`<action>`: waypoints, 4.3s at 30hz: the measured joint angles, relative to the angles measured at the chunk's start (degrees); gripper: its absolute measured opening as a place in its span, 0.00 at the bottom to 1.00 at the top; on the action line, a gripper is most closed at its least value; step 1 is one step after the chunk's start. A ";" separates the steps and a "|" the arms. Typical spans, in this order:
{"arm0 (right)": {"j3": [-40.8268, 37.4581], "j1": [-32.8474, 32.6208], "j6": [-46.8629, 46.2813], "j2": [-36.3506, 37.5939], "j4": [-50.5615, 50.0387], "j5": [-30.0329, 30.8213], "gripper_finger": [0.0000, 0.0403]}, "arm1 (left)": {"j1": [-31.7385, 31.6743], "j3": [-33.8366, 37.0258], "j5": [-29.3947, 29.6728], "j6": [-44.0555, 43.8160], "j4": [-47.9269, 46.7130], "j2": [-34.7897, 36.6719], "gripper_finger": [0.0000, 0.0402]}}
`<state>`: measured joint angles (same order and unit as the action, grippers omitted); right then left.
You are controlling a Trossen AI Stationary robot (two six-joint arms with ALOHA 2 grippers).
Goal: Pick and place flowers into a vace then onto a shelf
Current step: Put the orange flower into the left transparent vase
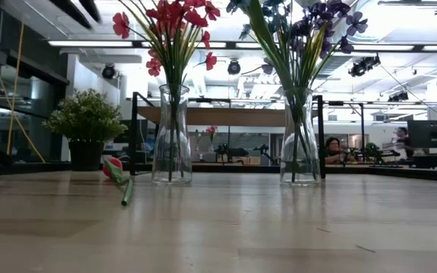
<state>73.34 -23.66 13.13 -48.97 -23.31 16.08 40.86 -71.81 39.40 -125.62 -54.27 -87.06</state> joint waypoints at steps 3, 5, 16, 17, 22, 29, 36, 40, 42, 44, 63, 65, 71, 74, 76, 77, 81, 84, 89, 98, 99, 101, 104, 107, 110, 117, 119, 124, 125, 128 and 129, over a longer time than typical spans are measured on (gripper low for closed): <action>0.00 0.01 0.46 0.00 0.00 0.04 0.16 | 0.00 -5.87 -3.70 -3.44 -8.28 -0.72 0.20; 0.00 0.02 1.26 0.00 0.03 0.04 0.16 | -0.42 -8.50 -4.11 -6.24 -11.90 -1.22 0.20; 0.00 0.01 6.35 0.67 1.49 1.12 0.16 | -12.58 -10.67 -19.77 -1.20 -10.71 -7.70 0.20; 0.00 0.02 6.45 0.84 1.68 1.66 0.16 | -13.56 -10.67 -20.27 -0.81 -10.60 -8.43 0.20; 0.00 0.02 6.45 2.63 1.83 2.91 0.16 | -17.14 -10.67 -21.48 1.49 -9.77 -12.10 0.20; 0.00 0.02 6.45 4.88 1.79 2.88 0.17 | -18.47 -10.65 -23.06 5.64 -9.10 -15.90 0.20; 0.09 0.02 6.45 5.70 1.83 2.80 0.17 | -18.36 -10.67 -22.04 7.93 -7.90 -16.60 0.20; 0.09 0.02 6.45 5.55 1.58 2.62 0.17 | -18.36 -10.67 -19.96 10.20 -7.19 -16.70 0.20; 0.09 0.02 6.39 5.55 1.45 2.60 0.17 | -18.36 -10.67 -19.70 12.57 -5.56 -17.05 0.20; 0.09 0.02 6.35 5.55 1.27 2.60 0.17 | -18.36 -10.67 -19.40 14.80 -4.67 -17.10 0.20; 0.04 0.02 4.94 5.55 -0.09 2.16 0.17 | -18.32 -10.58 -22.93 11.66 -2.13 -20.68 0.20; 0.04 0.02 4.97 5.56 -0.08 2.16 0.17 | -18.34 -10.58 -23.82 11.18 -1.27 -21.08 0.20; 0.00 0.02 5.20 5.55 -0.07 2.16 0.17 | -18.34 -10.56 -24.92 9.89 -1.79 -21.93 0.20; 0.00 0.02 5.21 5.55 -0.07 2.16 0.17 | -18.34 -10.63 -24.92 9.44 -1.64 -21.98 0.20; 0.00 0.02 5.12 5.55 -0.20 2.16 0.17 | -18.34 -10.61 -24.91 8.72 -1.81 -22.01 0.20; 0.00 0.02 5.09 5.55 -0.25 2.16 0.17 | -18.34 -10.63 -24.90 8.27 -2.01 -22.01 0.21; 0.00 0.02 5.05 5.55 -0.46 1.53 0.17 | -18.34 -9.76 -24.89 6.86 -2.56 -22.01 0.30; 0.00 0.02 4.98 5.55 -0.46 0.51 0.17 | -18.34 -9.15 -24.94 5.28 -2.35 -22.04 0.40; 0.00 0.00 4.96 5.55 -0.44 -0.04 0.17 | -18.39 -9.10 -24.38 5.28 -2.04 -22.44 0.54; 0.00 0.00 4.92 5.55 -0.42 -0.04 0.17 | -18.38 -9.05 -25.58 5.19 1.24 -27.08 0.58; 0.00 0.00 4.93 5.53 -0.42 -0.04 0.17 | -18.38 -9.08 -25.58 5.12 1.27 -27.65 0.58; 0.00 0.00 4.92 5.50 -0.24 -0.04 0.17 | -18.40 -9.08 -25.52 5.02 1.49 -28.87 0.56; 0.00 0.02 4.94 5.44 -0.15 -0.02 0.17 | -18.38 -9.21 -25.53 4.35 2.29 -29.78 0.53; 0.00 0.00 4.92 5.42 -0.01 -0.14 0.17 | -18.36 -9.34 -25.26 3.88 2.27 -30.45 0.51; 0.00 0.00 4.93 5.41 0.02 -0.15 0.17 | -18.78 -9.29 -25.82 3.81 2.11 -30.49 0.48; 0.00 0.00 4.81 5.01 0.00 -0.17 0.17 | -20.25 -9.32 -29.33 3.87 1.18 -30.60 0.38; 0.00 0.00 4.85 4.79 -0.02 -0.17 0.17 | -20.46 -9.25 -29.93 4.06 1.12 -30.64 0.33; 0.00 0.00 4.87 4.69 0.00 -0.17 0.17 | -20.63 -9.25 -31.54 3.59 0.55 -30.69 0.19; 0.00 0.00 4.87 4.68 -0.01 -0.17 0.17 | -20.63 -9.23 -31.85 3.27 0.53 -30.73 0.15; 0.00 0.00 4.87 4.68 -0.02 -0.17 0.17 | -20.62 -9.25 -32.47 2.22 0.33 -30.73 0.07; 0.00 0.00 4.86 4.68 -0.06 -0.17 0.17 | -20.56 -9.23 -32.62 2.03 0.35 -30.73 0.07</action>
<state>73.34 -23.66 17.98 -44.29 -23.37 15.90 20.30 -81.03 6.78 -123.58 -53.92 -117.80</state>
